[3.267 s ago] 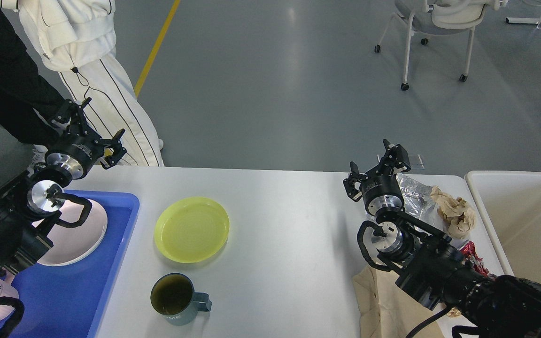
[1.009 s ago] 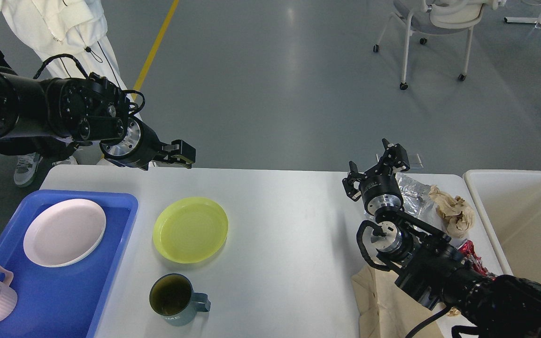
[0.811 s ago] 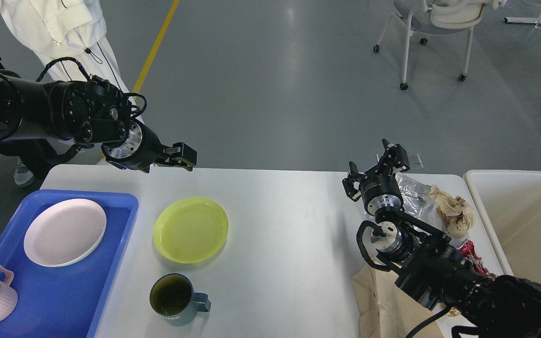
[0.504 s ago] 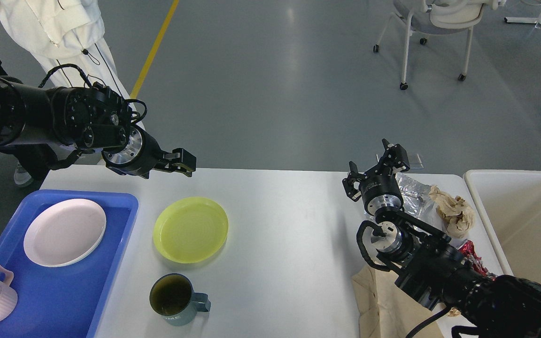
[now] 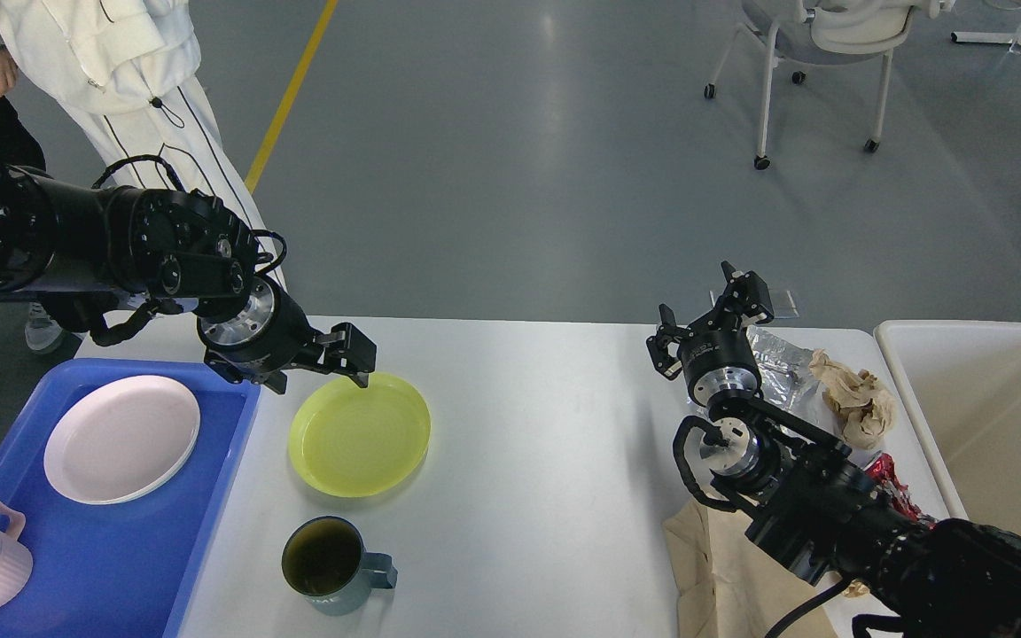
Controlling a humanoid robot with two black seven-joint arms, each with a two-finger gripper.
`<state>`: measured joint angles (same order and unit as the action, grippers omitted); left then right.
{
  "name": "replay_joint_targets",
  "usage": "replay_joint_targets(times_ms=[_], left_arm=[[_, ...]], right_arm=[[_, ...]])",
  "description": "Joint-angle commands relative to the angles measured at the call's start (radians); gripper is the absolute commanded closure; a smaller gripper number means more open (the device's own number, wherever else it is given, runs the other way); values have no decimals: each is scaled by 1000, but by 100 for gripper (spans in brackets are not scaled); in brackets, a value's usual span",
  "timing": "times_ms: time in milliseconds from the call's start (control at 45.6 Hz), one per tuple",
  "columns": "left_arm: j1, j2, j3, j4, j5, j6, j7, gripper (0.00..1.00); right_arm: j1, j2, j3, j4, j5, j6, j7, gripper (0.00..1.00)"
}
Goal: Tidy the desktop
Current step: 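Swing the left gripper over the yellow plate toward the dark mug, then lower the left gripper onto the dark mug and grasp it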
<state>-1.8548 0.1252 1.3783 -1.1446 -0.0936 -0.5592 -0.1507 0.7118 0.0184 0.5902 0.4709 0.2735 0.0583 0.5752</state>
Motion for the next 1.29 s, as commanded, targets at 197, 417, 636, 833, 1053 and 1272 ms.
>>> replay_joint_targets(times_ms=[197, 417, 636, 833, 1053, 1272], left_arm=[[46, -7, 1, -18, 21, -228, 58, 2], [69, -24, -2, -132, 78, -145, 227, 2], [103, -32, -15, -173, 129, -15, 232, 3], [123, -32, -38, -173, 121, 38, 232, 3], [163, -33, -62, -173, 118, 58, 237, 4], [218, -33, -88, -173, 117, 139, 286, 5]], right_arm=[[0, -2, 0, 0, 0, 0, 0, 0], [0, -2, 0, 0, 1, 0, 0, 0], [0, 0, 0, 0, 1, 0, 0, 0], [0, 0, 0, 0, 0, 0, 0, 0], [0, -2, 0, 0, 0, 0, 0, 0], [0, 0, 0, 0, 1, 0, 0, 0]])
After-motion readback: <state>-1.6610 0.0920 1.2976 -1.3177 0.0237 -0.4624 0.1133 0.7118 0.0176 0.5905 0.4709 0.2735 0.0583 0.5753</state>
